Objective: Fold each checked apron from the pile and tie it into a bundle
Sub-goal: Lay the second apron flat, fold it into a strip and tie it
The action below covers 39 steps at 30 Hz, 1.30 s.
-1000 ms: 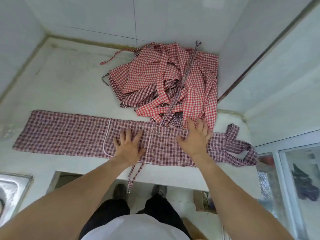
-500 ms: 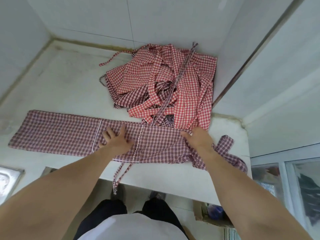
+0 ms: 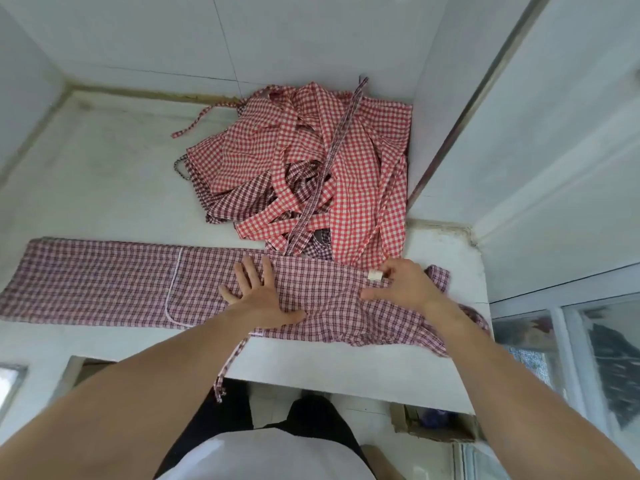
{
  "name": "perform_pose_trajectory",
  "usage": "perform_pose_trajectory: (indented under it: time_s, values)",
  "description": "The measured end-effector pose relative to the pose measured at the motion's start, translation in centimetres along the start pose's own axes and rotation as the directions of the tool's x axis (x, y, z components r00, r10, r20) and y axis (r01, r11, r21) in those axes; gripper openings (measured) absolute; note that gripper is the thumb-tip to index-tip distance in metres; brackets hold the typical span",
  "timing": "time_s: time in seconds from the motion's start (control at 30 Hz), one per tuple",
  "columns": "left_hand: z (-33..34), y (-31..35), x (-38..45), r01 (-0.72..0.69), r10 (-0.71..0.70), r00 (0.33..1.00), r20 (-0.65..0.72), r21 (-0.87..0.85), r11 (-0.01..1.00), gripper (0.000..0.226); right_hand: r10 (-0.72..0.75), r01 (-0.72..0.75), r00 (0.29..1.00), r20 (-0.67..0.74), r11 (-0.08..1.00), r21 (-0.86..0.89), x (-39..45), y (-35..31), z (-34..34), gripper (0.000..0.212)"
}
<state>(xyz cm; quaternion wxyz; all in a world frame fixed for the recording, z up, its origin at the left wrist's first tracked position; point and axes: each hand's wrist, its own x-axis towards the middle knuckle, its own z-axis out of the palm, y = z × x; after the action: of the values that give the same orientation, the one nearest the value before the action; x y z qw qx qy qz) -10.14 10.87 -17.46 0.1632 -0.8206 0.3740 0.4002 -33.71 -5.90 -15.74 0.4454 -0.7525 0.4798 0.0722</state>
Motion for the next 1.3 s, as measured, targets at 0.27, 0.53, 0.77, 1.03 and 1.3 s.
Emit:
perform_pose_trajectory:
  time_s: [0.27, 0.53, 0.77, 1.03, 1.3]
  values:
    - [-3.7, -3.2, 1.0, -0.005, -0.001, 0.999, 0.037, 0.148, 0.989, 0.154, 0.142, -0.135, 0.968, 0.207, 0.99, -0.048, -2.1, 5.7, -6.3, 0.035]
    - [-4.3, -3.2, 1.1, 0.005, -0.015, 0.998, 0.056, 0.17, 0.985, 0.154, 0.463, -0.337, 0.886, -0.034, 0.691, 0.639, -3.6, 7.8, -6.5, 0.037]
    - [-4.2, -3.1, 0.9, 0.005, -0.009, 1.0, 0.029, 0.127, 0.992, 0.153, 0.529, -0.188, 0.783, -0.327, 0.703, 0.686, -5.1, 8.2, -2.7, 0.042]
    - [-4.1, -3.3, 0.5, -0.002, 0.001, 1.0, 0.011, 0.101, 0.995, 0.15, 0.317, -0.29, 0.734, -0.601, 0.946, 0.144, -6.9, 9.9, -1.7, 0.023]
    - [-3.6, -3.0, 0.6, -0.005, 0.005, 1.0, 0.009, 0.093, 0.996, 0.15, 0.49, -0.258, 0.768, -0.413, 0.827, 0.5, -7.1, 10.4, -4.0, 0.026]
